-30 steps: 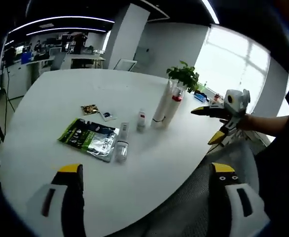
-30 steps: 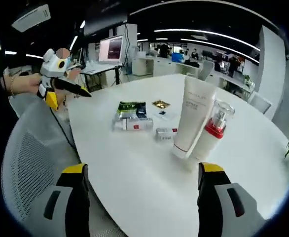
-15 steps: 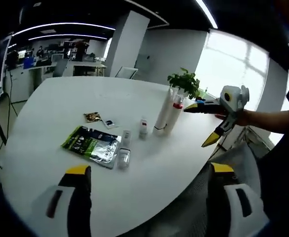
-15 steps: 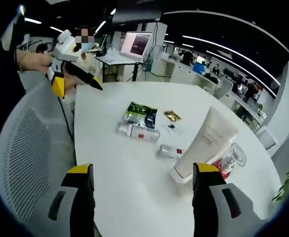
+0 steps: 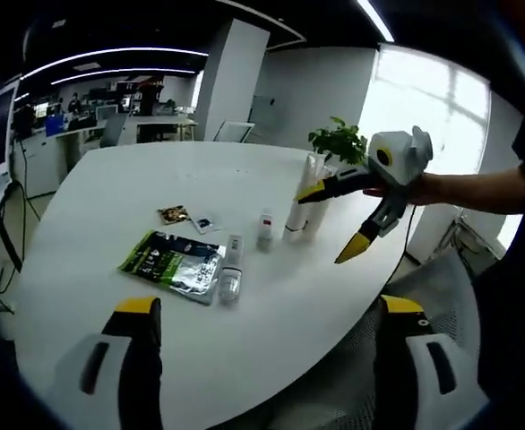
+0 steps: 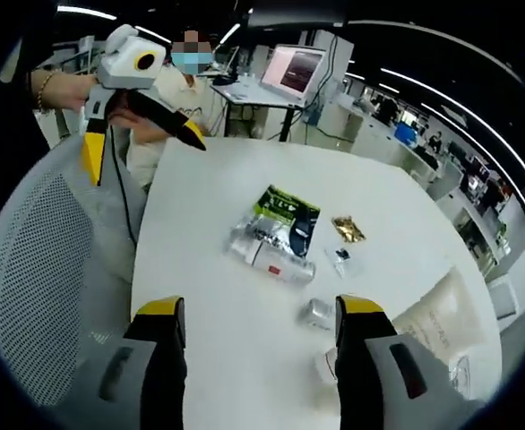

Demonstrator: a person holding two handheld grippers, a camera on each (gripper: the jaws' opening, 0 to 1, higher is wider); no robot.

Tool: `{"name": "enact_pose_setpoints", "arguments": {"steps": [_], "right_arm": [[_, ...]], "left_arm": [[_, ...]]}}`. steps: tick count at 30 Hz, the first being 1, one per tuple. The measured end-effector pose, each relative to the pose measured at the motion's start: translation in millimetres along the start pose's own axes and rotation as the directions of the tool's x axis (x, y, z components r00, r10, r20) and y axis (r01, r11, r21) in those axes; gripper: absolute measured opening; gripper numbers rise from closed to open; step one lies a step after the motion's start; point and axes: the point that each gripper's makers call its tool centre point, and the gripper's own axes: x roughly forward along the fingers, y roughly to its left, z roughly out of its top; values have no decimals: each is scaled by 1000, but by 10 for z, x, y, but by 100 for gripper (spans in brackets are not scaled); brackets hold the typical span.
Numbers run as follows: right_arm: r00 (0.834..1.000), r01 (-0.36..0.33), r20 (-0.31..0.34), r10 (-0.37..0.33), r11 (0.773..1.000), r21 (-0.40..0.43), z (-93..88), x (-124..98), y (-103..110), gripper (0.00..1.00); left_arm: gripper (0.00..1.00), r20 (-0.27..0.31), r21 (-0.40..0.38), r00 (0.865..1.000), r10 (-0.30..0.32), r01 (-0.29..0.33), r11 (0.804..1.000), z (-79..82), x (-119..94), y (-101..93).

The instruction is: Arrange the skincare products in the storage area until every visible bottle or jar stands upright without overlapping.

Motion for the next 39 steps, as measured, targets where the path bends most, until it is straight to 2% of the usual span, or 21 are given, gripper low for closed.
{"name": "enact_pose_setpoints", "arguments": {"steps": [2,10,21,27,35,39], "right_arm": [[999,-23,-27,23,1000,-11,15,66,6,65],[994,-100,-61,96,992,-79,44,326,-39,60],[979,-186,-111,170,971,-153,106,682,-133,53],[965,-242,-160,209,944,-223,74,890,-122,49],[942,-307,-238,238,896,-320,27,1096,-79,40],[938,-313,-251,237,892,-327,-5,1199,-88,38]], "left_arm": [[95,4,-9,1000,-5,5,1000,-6,-6,13],[96,10,-17,1000,-10,10,1000,-25,-9,46],[99,-28,-2,1000,-10,10,1000,-95,10,55],[99,-26,-8,1000,6,-6,1000,-107,6,91],[98,-41,-15,999,13,-13,1000,-145,14,127],[97,-46,-16,999,16,-17,1000,-161,18,142]]}}
